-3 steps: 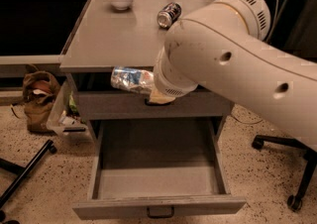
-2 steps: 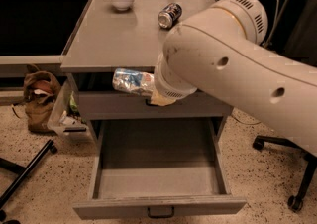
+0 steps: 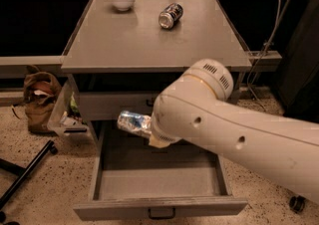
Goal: Place redbull can into middle drawer
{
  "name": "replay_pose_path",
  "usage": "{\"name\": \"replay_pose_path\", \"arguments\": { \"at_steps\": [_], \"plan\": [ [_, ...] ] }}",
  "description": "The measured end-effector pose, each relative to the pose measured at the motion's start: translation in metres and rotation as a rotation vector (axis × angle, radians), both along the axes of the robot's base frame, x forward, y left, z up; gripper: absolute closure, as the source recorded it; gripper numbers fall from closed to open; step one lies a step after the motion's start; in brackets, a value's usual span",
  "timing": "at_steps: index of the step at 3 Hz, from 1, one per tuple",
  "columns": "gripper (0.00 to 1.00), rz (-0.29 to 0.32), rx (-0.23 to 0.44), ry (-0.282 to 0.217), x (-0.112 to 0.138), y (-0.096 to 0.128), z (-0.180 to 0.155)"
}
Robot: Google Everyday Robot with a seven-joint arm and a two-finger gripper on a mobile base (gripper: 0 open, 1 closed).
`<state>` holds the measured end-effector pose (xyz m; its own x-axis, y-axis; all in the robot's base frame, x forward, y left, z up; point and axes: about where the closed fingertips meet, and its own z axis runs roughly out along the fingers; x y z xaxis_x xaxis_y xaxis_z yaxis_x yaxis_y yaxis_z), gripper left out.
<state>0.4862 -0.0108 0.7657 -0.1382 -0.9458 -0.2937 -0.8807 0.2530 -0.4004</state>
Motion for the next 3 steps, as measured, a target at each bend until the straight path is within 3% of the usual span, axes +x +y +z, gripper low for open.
{"name": "replay_pose_path", "arguments": {
  "at_steps": [1, 2, 3],
  "plan": [
    [1.0, 0.0, 0.102, 0.115, -0.022, 0.024, -0.055],
    [1.0, 0.032, 0.258, 0.206, -0.028, 0.05, -0.095],
    [1.0, 0.128, 0.421, 0.262, -0.024, 0.078, -0.112]
  ]
}}
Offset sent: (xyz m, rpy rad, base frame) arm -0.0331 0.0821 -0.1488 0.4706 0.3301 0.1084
